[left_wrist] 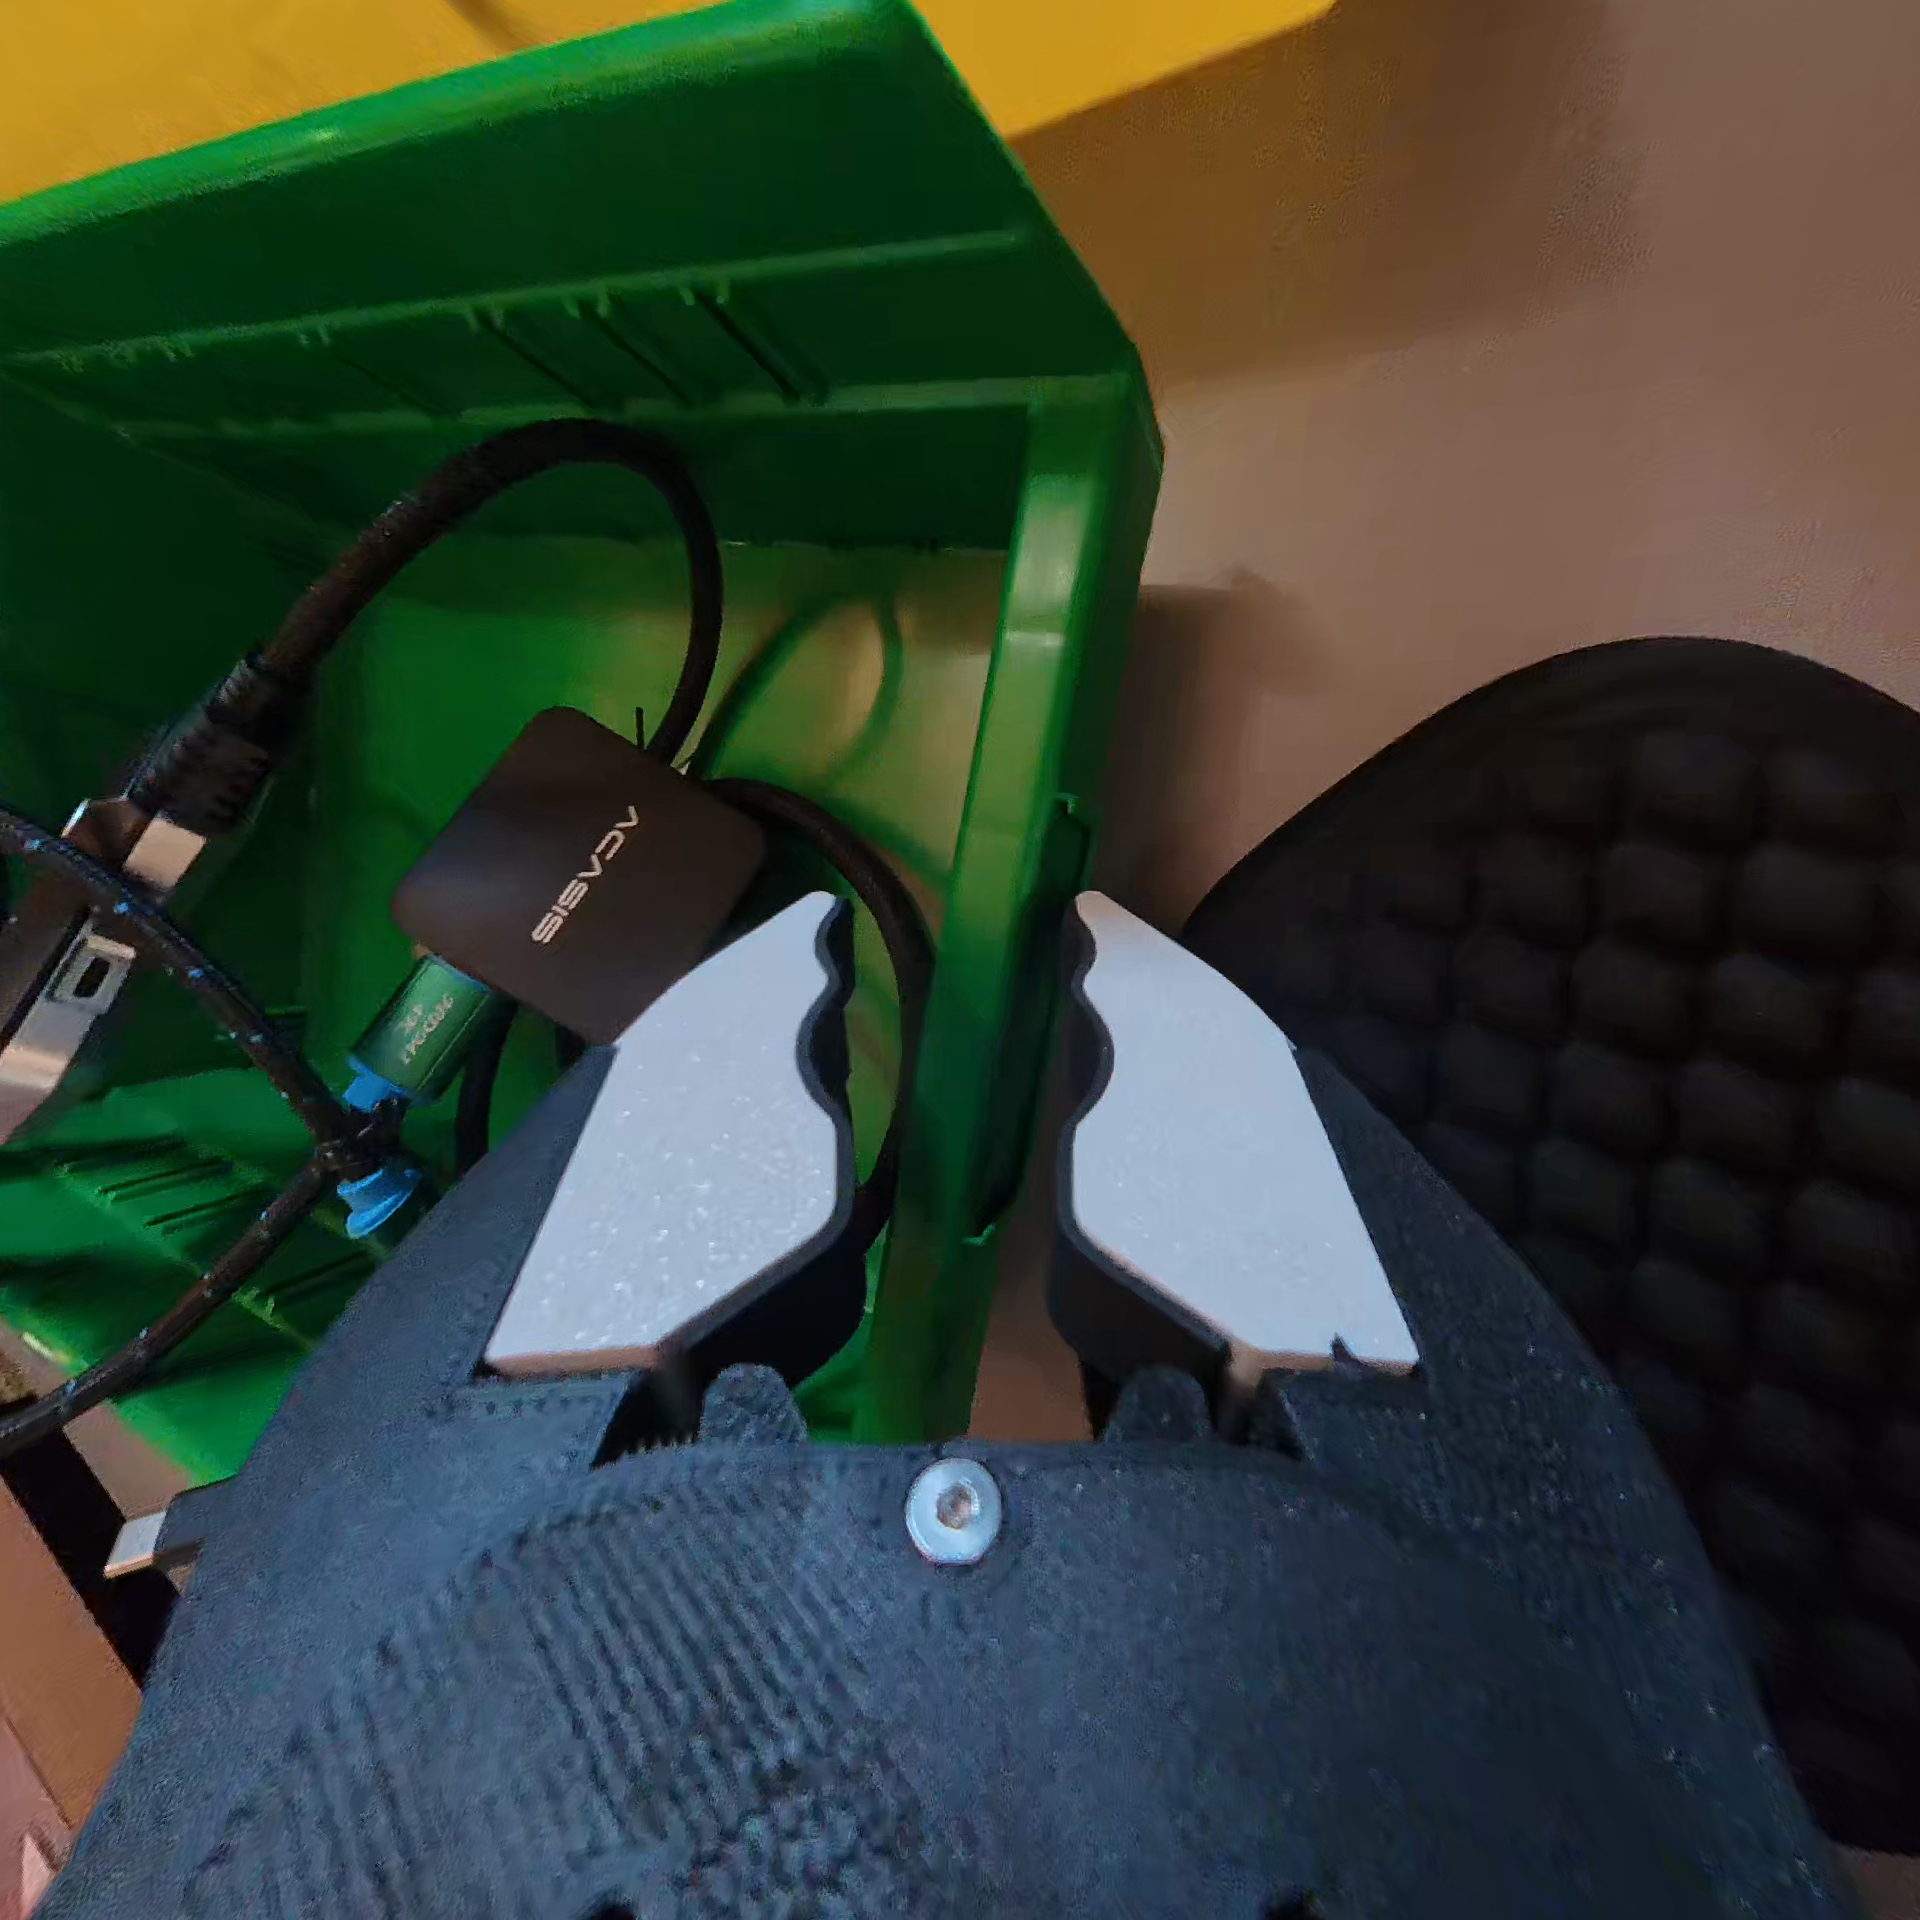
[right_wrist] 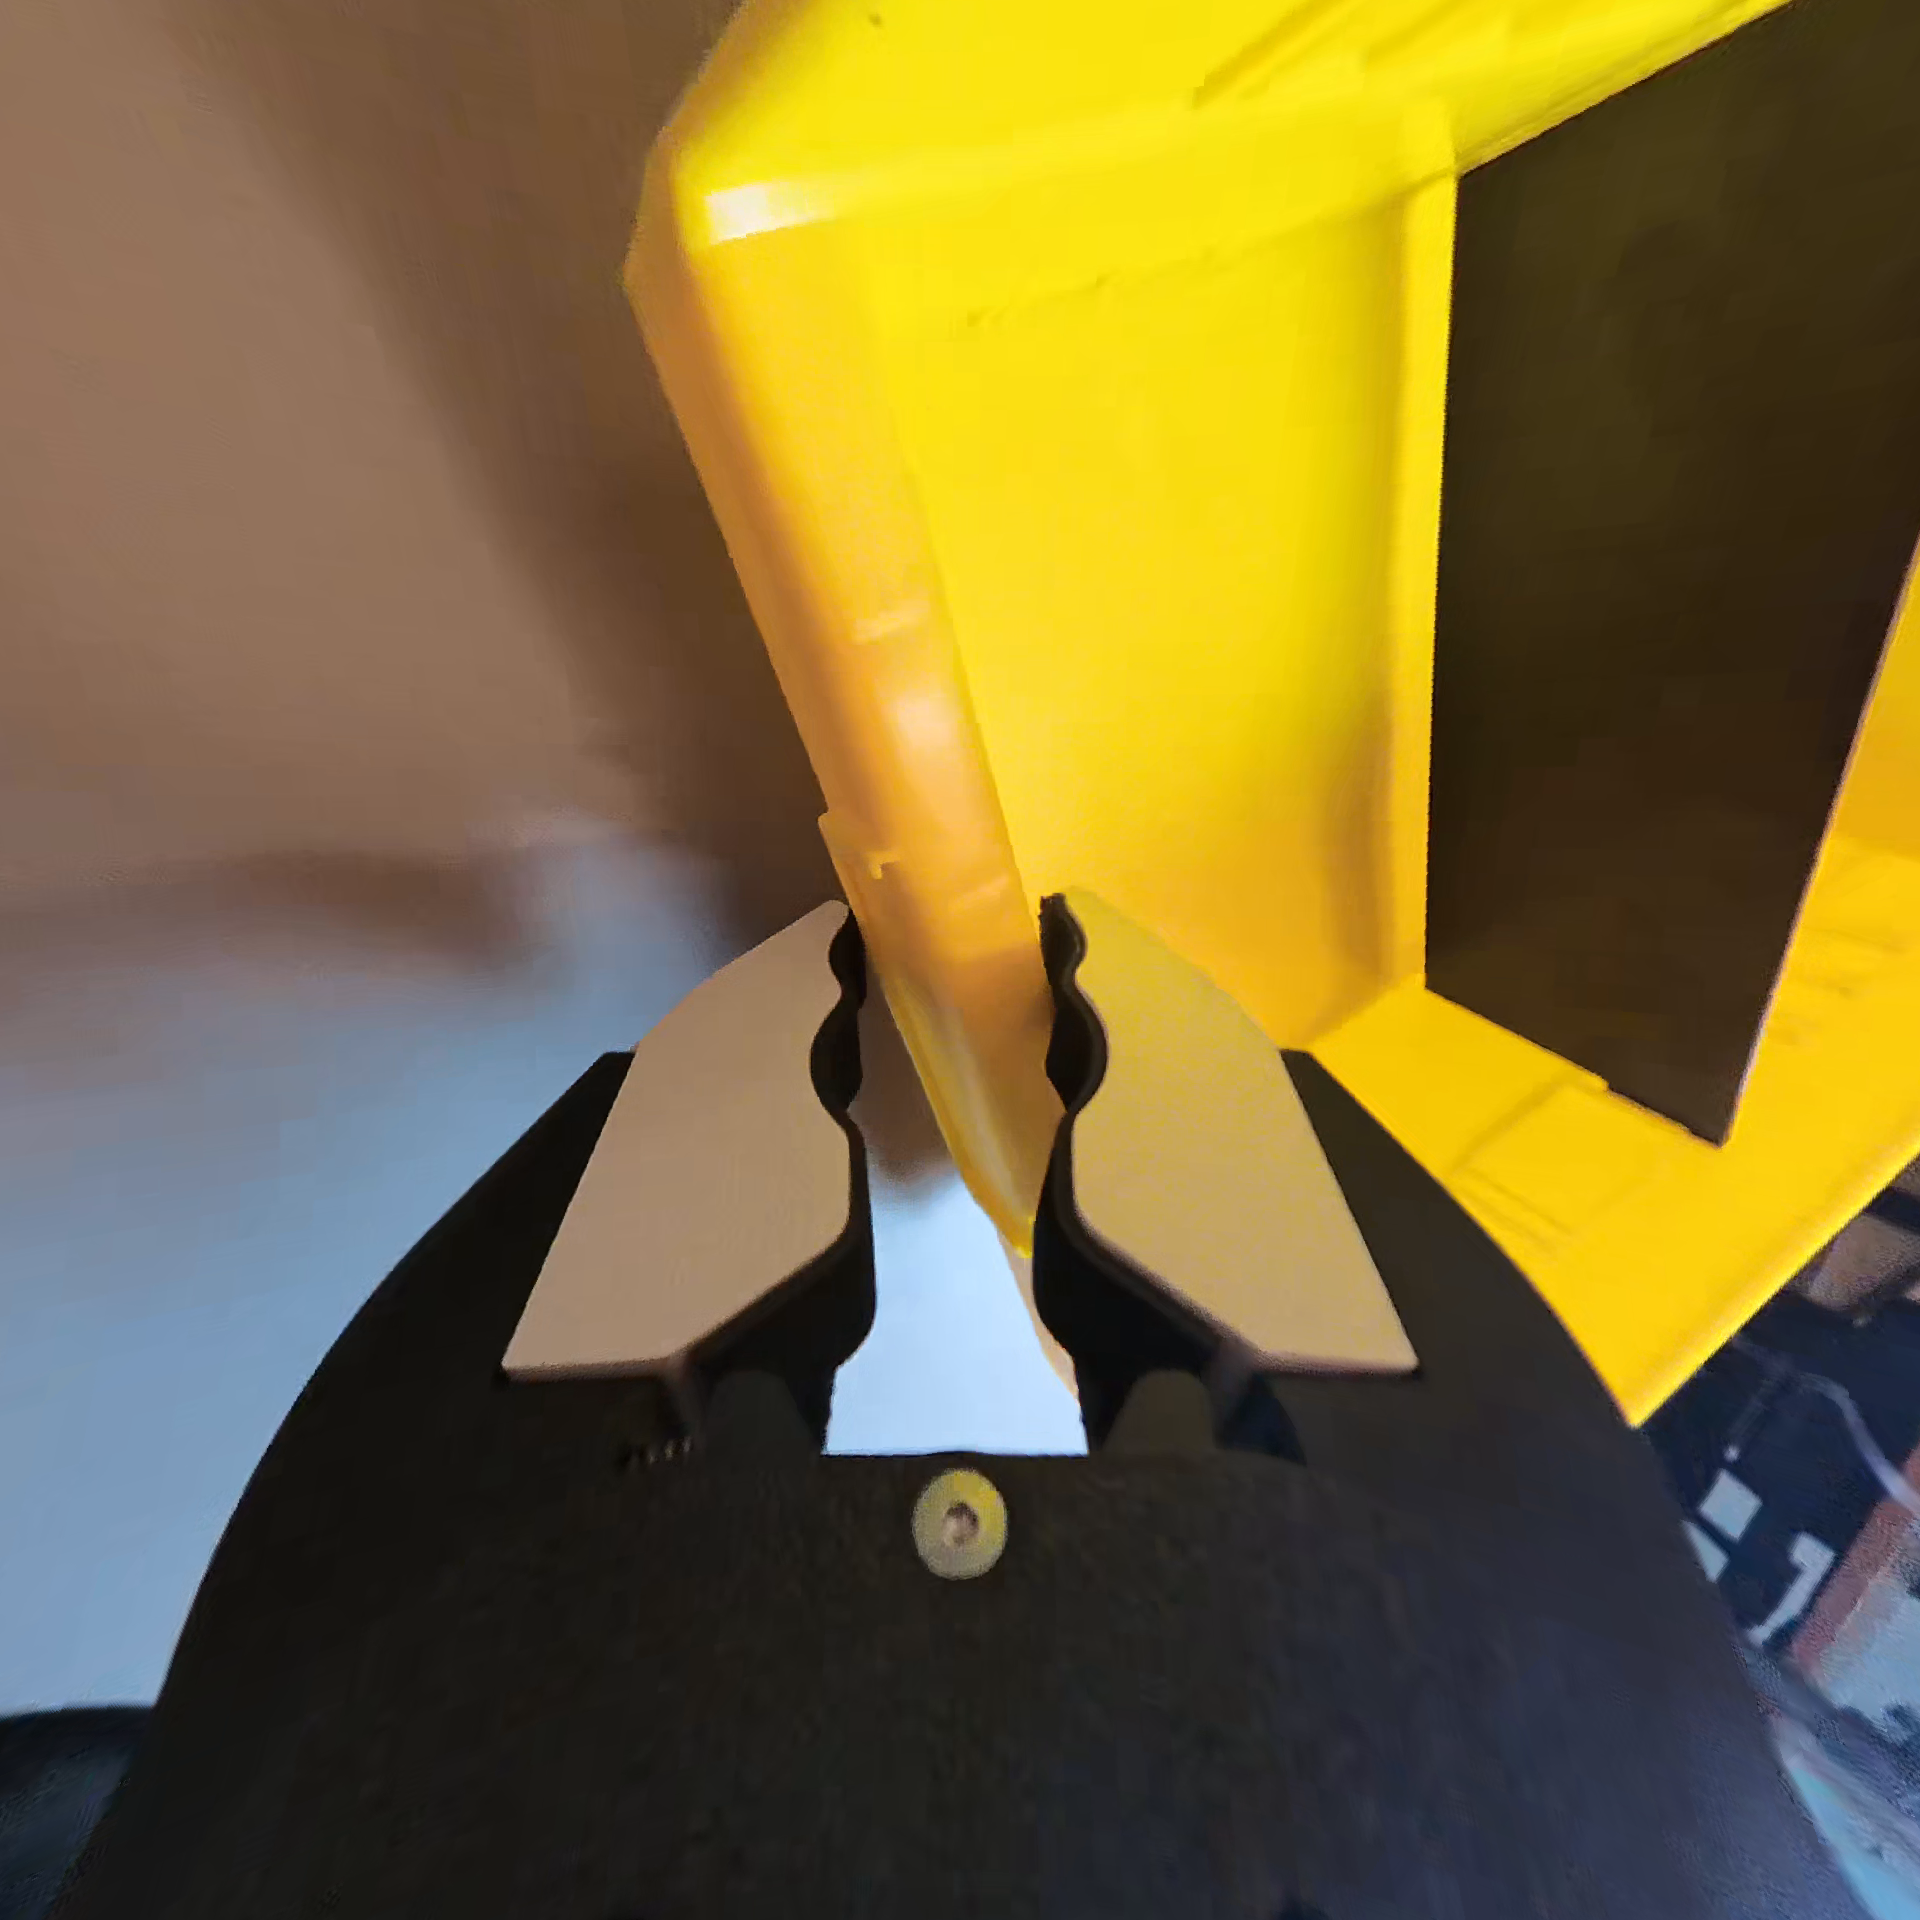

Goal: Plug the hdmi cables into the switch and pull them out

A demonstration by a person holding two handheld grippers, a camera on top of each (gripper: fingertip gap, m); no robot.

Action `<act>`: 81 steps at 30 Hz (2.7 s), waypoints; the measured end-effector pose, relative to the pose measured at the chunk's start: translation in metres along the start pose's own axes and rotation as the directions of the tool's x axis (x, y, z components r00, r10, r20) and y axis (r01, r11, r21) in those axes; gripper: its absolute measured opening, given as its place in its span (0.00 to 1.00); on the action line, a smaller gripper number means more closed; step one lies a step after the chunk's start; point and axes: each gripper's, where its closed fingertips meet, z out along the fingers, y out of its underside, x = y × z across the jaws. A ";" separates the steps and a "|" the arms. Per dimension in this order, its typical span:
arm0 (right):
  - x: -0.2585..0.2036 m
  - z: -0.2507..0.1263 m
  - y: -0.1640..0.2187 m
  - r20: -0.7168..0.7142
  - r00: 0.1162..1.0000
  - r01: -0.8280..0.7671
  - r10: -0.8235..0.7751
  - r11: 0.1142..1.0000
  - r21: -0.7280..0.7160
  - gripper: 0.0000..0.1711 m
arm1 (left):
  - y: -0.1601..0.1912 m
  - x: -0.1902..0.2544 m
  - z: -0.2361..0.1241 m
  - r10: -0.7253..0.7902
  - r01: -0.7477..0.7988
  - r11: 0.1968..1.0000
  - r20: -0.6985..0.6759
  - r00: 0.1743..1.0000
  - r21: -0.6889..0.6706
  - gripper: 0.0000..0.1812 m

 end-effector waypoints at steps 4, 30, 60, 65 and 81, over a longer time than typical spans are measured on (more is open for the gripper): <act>-0.026 -0.024 0.040 -0.044 0.992 -0.115 0.115 0.993 -0.010 0.21 | 0.000 0.007 0.000 0.046 -0.046 0.999 0.015 0.999 0.016 0.14; 0.068 -0.017 0.221 -0.421 0.858 -0.391 0.295 0.906 -0.162 0.19 | 0.006 -0.063 0.058 0.156 -0.135 0.985 0.225 0.962 -0.105 0.18; 0.058 -0.091 0.099 -0.092 0.664 -0.474 0.742 0.513 0.716 0.17 | 0.026 -0.252 0.033 0.339 -0.221 0.912 0.334 0.879 -0.345 0.19; 0.056 -0.092 0.101 -0.116 0.673 -0.457 0.731 0.534 0.711 0.15 | 0.010 -0.263 0.031 0.423 -0.307 0.897 0.417 0.804 -0.318 0.14; 0.051 -0.075 0.095 -0.108 0.692 -0.479 0.713 0.567 0.670 0.13 | -0.024 -0.272 -0.028 0.269 -0.294 0.954 0.626 0.732 -0.067 0.13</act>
